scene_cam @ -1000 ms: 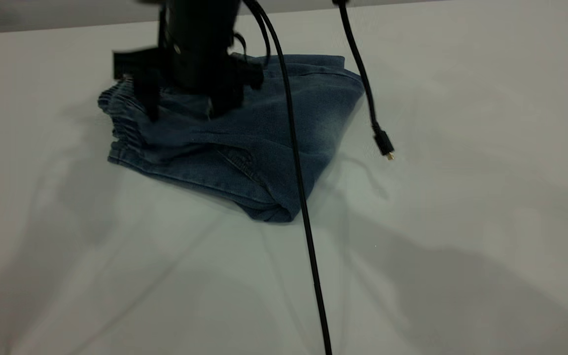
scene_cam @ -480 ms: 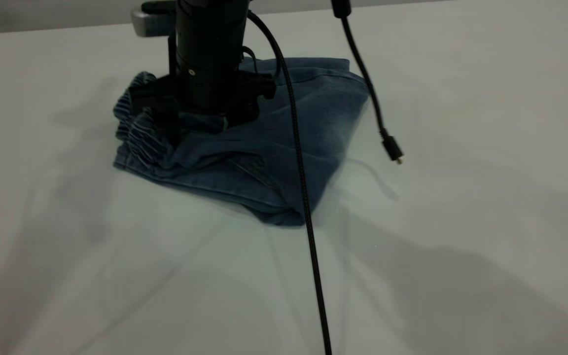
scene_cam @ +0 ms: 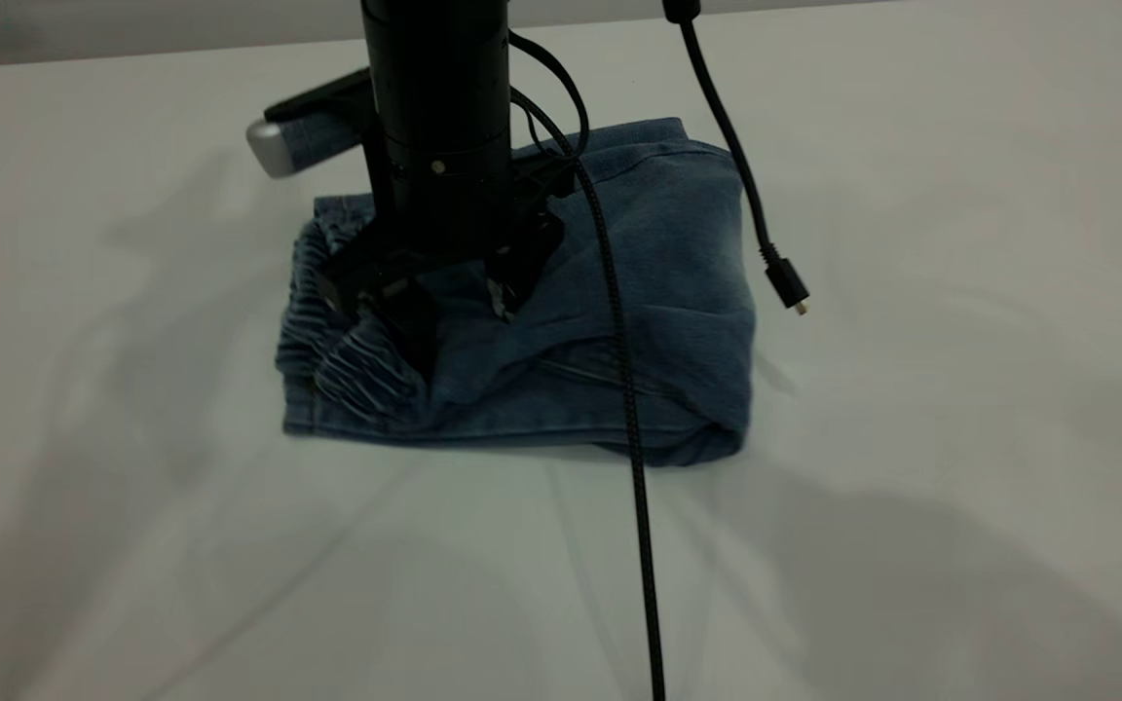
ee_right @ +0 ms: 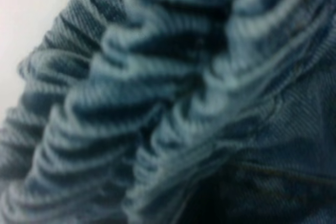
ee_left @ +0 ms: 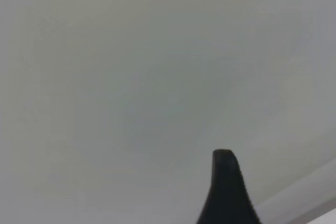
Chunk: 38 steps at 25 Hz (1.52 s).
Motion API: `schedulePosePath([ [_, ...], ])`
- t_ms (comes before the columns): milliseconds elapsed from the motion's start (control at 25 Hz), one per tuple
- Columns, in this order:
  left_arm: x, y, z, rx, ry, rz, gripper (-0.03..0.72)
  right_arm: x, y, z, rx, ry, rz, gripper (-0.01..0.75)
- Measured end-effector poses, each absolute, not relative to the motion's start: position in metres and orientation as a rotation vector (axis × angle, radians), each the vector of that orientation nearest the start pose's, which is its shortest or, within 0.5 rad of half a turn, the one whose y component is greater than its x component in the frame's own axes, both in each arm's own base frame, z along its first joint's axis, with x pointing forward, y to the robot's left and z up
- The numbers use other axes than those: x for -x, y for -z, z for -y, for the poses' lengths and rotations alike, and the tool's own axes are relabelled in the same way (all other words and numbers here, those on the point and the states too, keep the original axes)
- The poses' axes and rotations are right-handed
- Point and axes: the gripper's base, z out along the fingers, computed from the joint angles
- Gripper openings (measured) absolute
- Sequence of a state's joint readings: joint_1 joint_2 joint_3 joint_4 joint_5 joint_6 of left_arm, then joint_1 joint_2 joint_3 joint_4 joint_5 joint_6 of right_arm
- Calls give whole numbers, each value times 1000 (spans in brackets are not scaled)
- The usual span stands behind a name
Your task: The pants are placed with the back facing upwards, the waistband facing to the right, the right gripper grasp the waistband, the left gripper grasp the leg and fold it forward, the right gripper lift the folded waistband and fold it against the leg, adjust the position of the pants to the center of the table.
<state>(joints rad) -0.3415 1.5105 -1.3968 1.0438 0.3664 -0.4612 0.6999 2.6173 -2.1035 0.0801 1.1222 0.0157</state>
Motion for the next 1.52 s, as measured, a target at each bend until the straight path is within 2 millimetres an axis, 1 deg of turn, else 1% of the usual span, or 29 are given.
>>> schedulePosePath([
  [160,-346,-404,93,-567,-429,-1703,454,-379,-61,-328,1014,-119,-2995,497],
  [240,-346,-404,93,-565,-426,-1705,454,-380,-70,-330,1005,-141,-2983,495],
  [320,-346,-404,94,-563,-421,-1703,454,-382,-85,-333,1003,-154,-2968,491],
  [360,-346,-404,94,-561,-416,-1702,454,-384,-96,-334,1003,-162,-2956,491],
  [440,-343,-407,94,-542,-392,-1694,454,-389,-124,-338,989,-191,-2892,488],
  [600,-329,-416,93,-541,-346,-1646,454,-396,-180,-345,948,-271,-2751,484],
  [720,-317,-425,91,-546,-321,-1602,454,-395,-230,-347,931,-366,-2625,477],
  [760,-313,-429,90,-545,-313,-1582,454,-393,-242,-346,922,-393,-2600,475],
  [880,-299,-441,86,-531,-309,-1546,454,-381,-282,-343,901,-502,-2542,475],
  [1000,-281,-454,81,-519,-295,-1495,454,-364,-333,-334,879,-598,-2447,475],
  [1160,-254,-472,74,-507,-273,-1412,454,-342,-394,-313,869,-604,-2308,475],
  [1280,-233,-483,66,-475,-269,-1375,454,-317,-443,-293,845,-639,-2199,475],
  [1320,-228,-486,64,-454,-259,-1370,454,-309,-456,-287,839,-649,-2169,475],
  [1440,-205,-499,58,-357,-154,-1350,454,-279,-498,-266,824,-724,-2066,475],
  [1520,-186,-507,53,-306,-104,-1342,454,-254,-526,-249,818,-787,-1988,475],
])
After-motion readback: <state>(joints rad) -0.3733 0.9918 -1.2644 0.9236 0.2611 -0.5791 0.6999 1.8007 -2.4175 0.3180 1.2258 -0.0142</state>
